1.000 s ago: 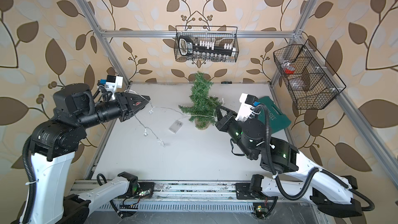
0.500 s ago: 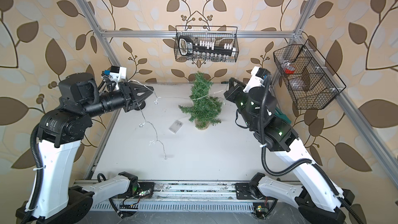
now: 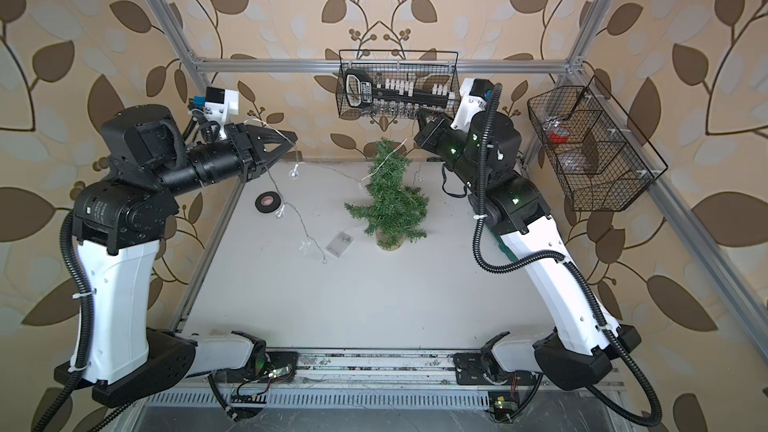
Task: Remove string lights from the small christmas tree
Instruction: Remove the light string from the Christmas tree.
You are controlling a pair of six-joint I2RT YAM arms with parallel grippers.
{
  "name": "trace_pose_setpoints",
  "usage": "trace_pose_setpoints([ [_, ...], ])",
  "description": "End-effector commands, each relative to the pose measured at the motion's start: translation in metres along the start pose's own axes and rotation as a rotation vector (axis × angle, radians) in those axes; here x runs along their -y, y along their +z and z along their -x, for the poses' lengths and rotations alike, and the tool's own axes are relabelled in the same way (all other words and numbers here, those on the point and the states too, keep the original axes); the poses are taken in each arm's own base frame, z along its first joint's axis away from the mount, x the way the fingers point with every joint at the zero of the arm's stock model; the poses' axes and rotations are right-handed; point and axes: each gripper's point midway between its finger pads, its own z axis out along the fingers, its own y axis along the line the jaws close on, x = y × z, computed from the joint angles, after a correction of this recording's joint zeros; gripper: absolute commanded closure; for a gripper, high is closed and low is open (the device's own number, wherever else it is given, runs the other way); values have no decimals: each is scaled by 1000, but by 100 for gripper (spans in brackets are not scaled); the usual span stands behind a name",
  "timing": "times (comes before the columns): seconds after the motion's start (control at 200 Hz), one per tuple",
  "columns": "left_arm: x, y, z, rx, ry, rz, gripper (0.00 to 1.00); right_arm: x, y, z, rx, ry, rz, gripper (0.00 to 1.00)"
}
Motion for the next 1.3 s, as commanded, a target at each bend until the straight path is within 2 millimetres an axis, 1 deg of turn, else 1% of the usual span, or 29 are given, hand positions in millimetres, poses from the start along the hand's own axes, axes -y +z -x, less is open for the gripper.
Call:
trace_pose_setpoints([
  [0.0, 24, -6, 13, 45, 93, -67, 100, -21, 1, 16, 29, -20, 81, 100],
  [0.065, 25, -4, 20, 61, 105, -72, 100, -20, 7, 20, 43, -20, 84, 100],
  [0.195, 23, -3, 38, 109, 124, -63, 100, -20, 26, 23, 53, -13, 99, 100],
  [0.245, 19, -3, 48, 137, 124, -55, 100, -22, 35, 21, 49, -11, 123, 100],
  [0.32, 9, -3, 64, 172, 113, -36, 100, -21, 52, 10, 28, 3, 153, 100],
  [0.4, 2, -5, 75, 199, 117, -24, 100, -16, 71, -1, 6, 28, 167, 100],
  [0.41, -8, 4, 79, 190, 104, -8, 100, -16, 73, -3, 3, 31, 171, 100],
  [0.425, -14, 8, 82, 189, 99, 1, 100, -16, 76, -3, 3, 37, 176, 100],
  [0.51, -31, 15, 92, 195, 99, 27, 100, -14, 96, -12, -11, 69, 201, 100],
  [0.595, -46, 25, 98, 188, 109, 45, 100, -18, 115, -19, -36, 108, 233, 100],
  [0.745, -70, 46, 94, 141, 121, 42, 100, -32, 146, -35, -112, 194, 323, 100],
  [0.815, -83, 56, 89, 107, 117, 34, 100, -40, 154, -42, -139, 211, 356, 100],
  [0.85, -86, 61, 87, 89, 119, 22, 100, -42, 158, -46, -150, 213, 366, 100],
  [0.865, -85, 62, 86, 85, 124, 15, 100, -45, 158, -47, -155, 213, 374, 100],
  [0.87, -91, 65, 84, 75, 115, 22, 100, -46, 158, -47, -155, 213, 377, 100],
  [0.89, -97, 71, 80, 62, 114, 22, 100, -47, 159, -48, -160, 214, 381, 100],
  [0.93, -100, 78, 75, 56, 142, 17, 100, -50, 160, -51, -168, 217, 391, 100],
  [0.98, -99, 89, 67, 64, 211, 10, 100, -53, 160, -54, -178, 219, 401, 100],
  [1.065, -91, 108, 51, 77, 343, -7, 93, -54, 160, -56, -189, 219, 409, 100],
  [1.115, -93, 121, 42, 65, 385, -17, 89, -56, 159, -57, -195, 220, 416, 100],
  [1.23, -105, 144, 29, 14, 417, -33, 86, -57, 156, -58, -208, 216, 422, 100],
  [1.295, -111, 156, 27, 9, 434, -41, 83, -59, 153, -58, -215, 212, 427, 100],
])
